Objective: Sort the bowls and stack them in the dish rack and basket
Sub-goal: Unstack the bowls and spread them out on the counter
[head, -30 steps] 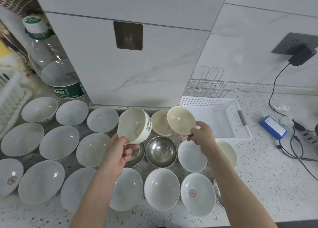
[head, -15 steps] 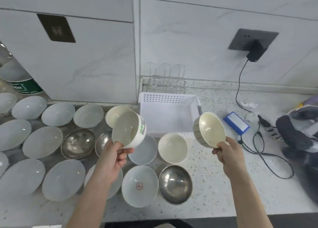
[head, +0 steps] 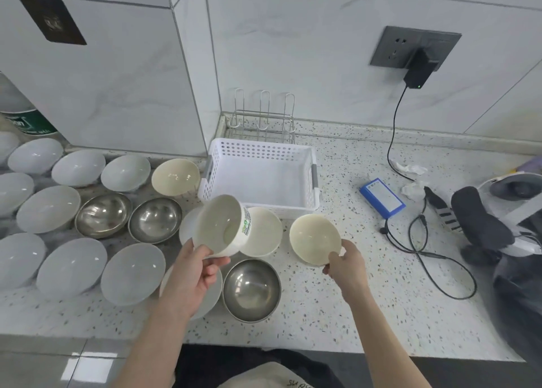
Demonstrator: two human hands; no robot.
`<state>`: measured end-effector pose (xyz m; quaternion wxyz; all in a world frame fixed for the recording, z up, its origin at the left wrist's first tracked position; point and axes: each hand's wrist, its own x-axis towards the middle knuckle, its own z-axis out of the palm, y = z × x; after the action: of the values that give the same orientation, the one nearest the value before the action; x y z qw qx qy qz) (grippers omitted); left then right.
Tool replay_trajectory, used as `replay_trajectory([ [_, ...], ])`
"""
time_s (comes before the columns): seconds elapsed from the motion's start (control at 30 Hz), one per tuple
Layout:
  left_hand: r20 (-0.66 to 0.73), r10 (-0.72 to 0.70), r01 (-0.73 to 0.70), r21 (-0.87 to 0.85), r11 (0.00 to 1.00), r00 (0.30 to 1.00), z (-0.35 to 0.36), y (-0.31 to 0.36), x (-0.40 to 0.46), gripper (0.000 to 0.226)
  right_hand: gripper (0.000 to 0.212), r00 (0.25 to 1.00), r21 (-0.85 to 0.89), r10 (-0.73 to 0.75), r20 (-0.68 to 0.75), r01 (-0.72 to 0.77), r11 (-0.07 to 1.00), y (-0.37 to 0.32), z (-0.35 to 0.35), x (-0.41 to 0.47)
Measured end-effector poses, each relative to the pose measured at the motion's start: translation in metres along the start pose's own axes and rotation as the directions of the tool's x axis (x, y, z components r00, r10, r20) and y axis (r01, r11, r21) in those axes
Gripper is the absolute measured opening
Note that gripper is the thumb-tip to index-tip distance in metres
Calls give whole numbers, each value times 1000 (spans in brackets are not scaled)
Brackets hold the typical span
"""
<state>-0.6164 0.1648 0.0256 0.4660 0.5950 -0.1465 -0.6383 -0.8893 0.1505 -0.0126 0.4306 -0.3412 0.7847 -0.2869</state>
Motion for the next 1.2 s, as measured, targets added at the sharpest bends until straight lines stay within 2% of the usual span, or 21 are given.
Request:
replay_trajectory([
  [0.53,-11,-5,5,15,1000,1000,9,-26,-6,33,54,997,-43,-49,67,52,998,9,10,16],
  [0.83,3,23,-23,27,999,1000,11,-34,-7,35,50,998,-68,-9,62,14,998,9,18,17],
  [1.03,31,25,-28,111,993,999,16,-39,-10,37,50,993,26,24,112,-27,999,10,14,16],
  [1.2,81,41,-55,172,984,996,32,-42,-15,37,52,973,137,105,203,-135,981,11,-5,17],
])
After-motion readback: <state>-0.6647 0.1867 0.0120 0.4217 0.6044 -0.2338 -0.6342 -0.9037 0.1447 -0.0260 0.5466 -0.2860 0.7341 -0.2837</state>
